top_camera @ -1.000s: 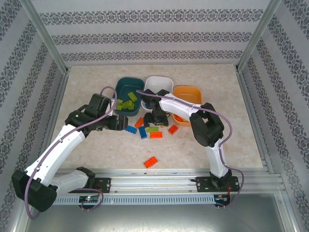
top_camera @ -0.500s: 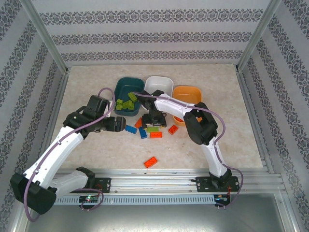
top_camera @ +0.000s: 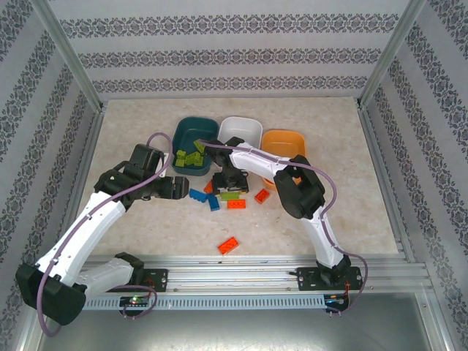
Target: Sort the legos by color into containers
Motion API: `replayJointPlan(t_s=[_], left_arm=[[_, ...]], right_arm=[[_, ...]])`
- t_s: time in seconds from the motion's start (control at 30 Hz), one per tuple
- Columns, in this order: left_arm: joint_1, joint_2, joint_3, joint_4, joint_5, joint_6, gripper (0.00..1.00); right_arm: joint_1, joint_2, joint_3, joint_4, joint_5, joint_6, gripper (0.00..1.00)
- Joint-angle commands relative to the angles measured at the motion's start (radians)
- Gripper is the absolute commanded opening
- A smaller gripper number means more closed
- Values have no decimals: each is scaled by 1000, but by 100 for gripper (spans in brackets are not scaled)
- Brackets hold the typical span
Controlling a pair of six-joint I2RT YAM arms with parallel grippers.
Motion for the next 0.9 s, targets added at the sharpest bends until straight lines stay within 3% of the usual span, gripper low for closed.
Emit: replayJointPlan(t_s=[0.0, 0.17, 0.63, 0.87], left_arm=[[21, -26, -16, -41, 4, 21, 85], [28, -27, -25, -28, 16, 17, 85], [35, 27, -11, 30, 51, 22, 85], [53, 34, -12, 58, 60, 13, 85]], right_arm=[[10, 43, -9, -43, 13, 18, 73], [7, 18, -35, -37, 22, 25, 60], [-12, -150, -29, -68, 58, 23, 60], [-48, -254, -65, 75, -150, 119, 60]])
